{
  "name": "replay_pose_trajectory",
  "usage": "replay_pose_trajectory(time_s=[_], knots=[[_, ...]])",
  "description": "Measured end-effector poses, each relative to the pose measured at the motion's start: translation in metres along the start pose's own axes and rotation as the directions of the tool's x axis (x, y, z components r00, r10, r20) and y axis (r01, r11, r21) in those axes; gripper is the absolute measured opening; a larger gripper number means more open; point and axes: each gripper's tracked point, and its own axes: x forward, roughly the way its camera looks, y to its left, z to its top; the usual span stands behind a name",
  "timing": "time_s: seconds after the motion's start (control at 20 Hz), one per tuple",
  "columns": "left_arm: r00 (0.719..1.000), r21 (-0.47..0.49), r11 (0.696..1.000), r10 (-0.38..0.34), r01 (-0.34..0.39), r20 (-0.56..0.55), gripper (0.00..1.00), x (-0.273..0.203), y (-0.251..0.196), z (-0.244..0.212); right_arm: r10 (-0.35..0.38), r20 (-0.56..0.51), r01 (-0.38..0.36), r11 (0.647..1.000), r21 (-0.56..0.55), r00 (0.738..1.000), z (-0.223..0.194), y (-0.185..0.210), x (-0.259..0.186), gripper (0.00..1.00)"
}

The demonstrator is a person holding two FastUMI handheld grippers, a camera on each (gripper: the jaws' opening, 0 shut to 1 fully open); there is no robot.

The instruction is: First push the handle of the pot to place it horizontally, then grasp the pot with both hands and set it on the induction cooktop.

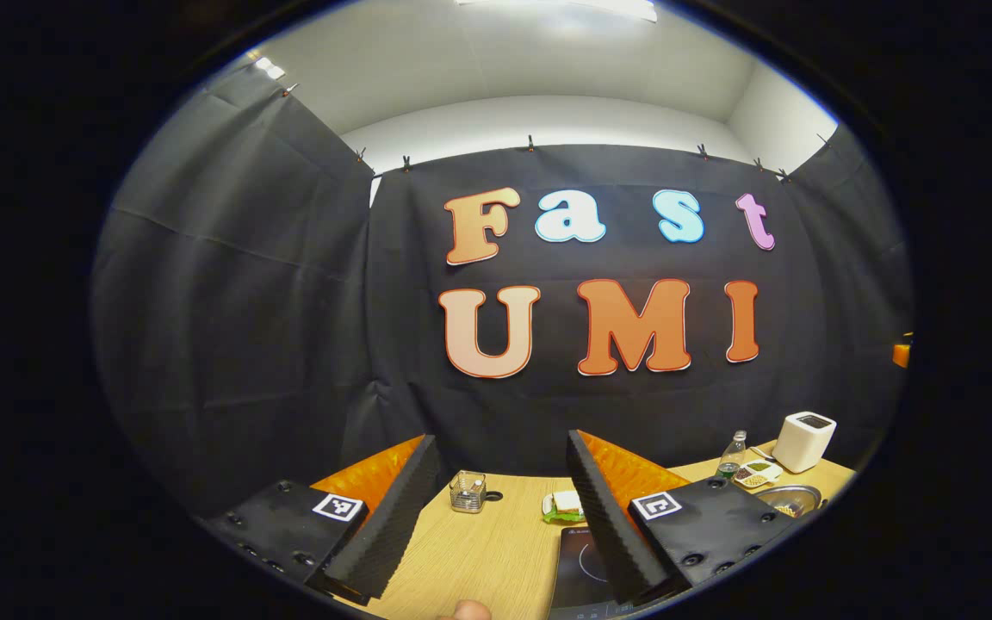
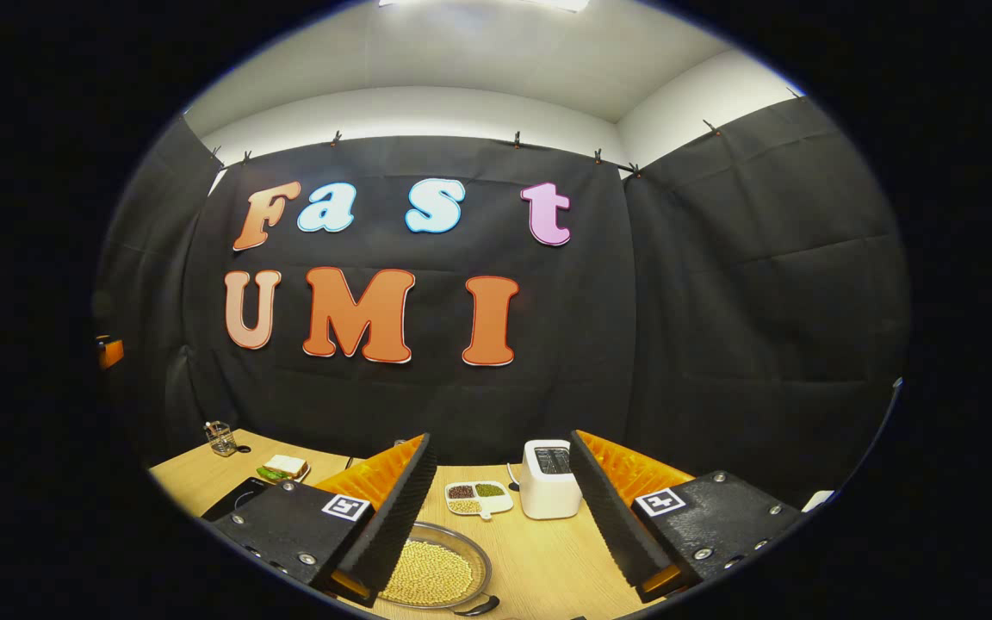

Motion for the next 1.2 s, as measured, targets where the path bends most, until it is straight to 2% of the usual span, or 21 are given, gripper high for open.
replay_pose_trajectory(time_s=[0.35, 0.6, 0.9, 1.05, 1.2], knots=[[1.000, 0.008, 1.000, 0.014, -0.014, -0.003, 0.99, 0.001, 0.004, 0.000, 0.009, -0.003, -0.009, 1.000, 0.009, 1.000, 0.000, 0.002, -0.001, 0.95], [1.000, 0.013, 1.000, 0.019, -0.019, 0.005, 0.98, -0.003, 0.005, 0.003, 0.010, -0.005, -0.010, 1.000, -0.005, 1.000, -0.001, 0.003, 0.000, 0.84], [1.000, 0.012, 1.000, 0.011, -0.011, 0.011, 0.98, -0.006, 0.001, 0.005, 0.039, -0.015, -0.039, 0.999, -0.006, 0.999, -0.006, 0.008, -0.002, 0.81], [1.000, 0.014, 1.000, 0.005, -0.005, 0.011, 0.99, -0.008, -0.001, 0.005, 0.051, -0.023, -0.051, 0.999, 0.015, 0.998, -0.006, 0.008, -0.003, 0.69], [1.000, 0.027, 1.000, 0.011, -0.012, 0.015, 0.99, -0.010, -0.001, 0.007, 0.057, -0.029, -0.056, 0.998, 0.030, 0.998, -0.009, 0.007, -0.005, 0.53]])
